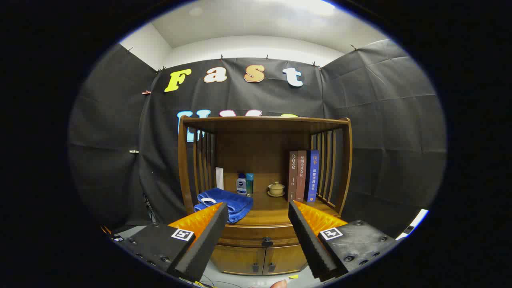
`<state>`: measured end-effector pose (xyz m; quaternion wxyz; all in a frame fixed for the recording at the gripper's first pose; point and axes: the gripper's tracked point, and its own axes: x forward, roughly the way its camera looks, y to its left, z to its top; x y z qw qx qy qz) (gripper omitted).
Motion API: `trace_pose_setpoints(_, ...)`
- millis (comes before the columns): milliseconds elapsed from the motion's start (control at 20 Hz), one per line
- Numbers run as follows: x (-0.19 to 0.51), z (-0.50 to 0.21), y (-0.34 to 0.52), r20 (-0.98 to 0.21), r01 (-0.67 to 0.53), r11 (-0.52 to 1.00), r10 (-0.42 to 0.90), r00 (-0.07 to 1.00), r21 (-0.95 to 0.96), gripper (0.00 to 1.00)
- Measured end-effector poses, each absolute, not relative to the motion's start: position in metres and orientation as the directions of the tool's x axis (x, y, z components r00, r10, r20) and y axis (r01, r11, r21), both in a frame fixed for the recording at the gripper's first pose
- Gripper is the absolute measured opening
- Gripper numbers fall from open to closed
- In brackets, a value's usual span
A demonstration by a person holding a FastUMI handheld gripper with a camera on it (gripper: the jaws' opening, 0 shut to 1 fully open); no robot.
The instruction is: Pull open the drawer, take out the items inside it, and place them on the countertop above the cabinet.
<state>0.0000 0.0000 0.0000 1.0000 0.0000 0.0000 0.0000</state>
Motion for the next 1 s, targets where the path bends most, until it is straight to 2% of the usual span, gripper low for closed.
trace_pose_setpoints(1000, 0.0008, 0.0005, -0.0029, 0.007, 0.007, 1.0, -0.007, 1.0, 0.002, 0.99)
